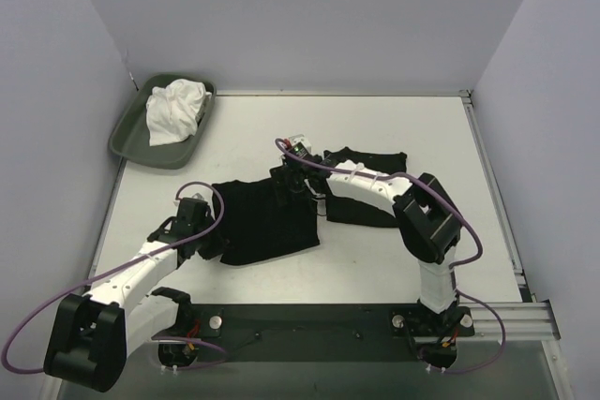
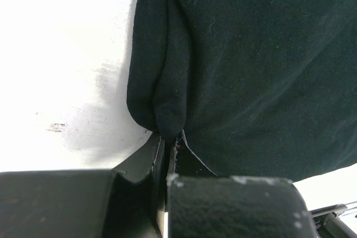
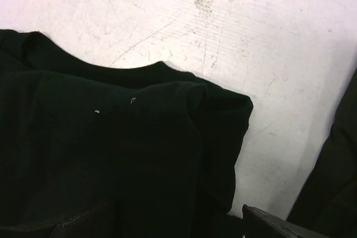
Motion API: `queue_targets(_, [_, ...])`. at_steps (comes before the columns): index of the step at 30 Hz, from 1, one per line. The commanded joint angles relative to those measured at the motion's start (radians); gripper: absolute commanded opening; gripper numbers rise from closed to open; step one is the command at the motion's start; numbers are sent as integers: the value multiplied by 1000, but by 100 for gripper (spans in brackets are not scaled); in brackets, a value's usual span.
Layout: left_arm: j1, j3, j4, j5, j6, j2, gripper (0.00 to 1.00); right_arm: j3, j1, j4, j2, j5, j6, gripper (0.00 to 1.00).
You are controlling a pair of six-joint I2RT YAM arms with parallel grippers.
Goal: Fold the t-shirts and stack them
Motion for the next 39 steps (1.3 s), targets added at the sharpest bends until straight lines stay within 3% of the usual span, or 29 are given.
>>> queue_targets(1, [5, -4, -50, 25, 0, -9, 0, 4, -34, 69, 10, -33, -19, 100])
queue_targets(18, [13, -5, -33, 43, 14, 6, 0, 168, -137, 81, 229, -276, 3, 100])
queue_targets(21, [14, -5, -33, 43, 14, 3, 0, 170, -138, 81, 237, -291, 15, 95])
queue_targets(27, [19, -4, -32, 40, 14, 6, 0, 128, -138, 81, 202, -283, 19, 48])
queue_targets(30, [21, -7, -24, 45, 16, 4, 0, 73, -137, 81, 174, -268, 21, 8])
queue_targets(31, [25, -13, -20, 46, 16, 3, 0, 65, -137, 80, 169, -265, 26, 0])
queue_targets(39, [31, 15, 0, 92, 43, -83, 0, -44, -137, 101, 27, -228, 47, 0])
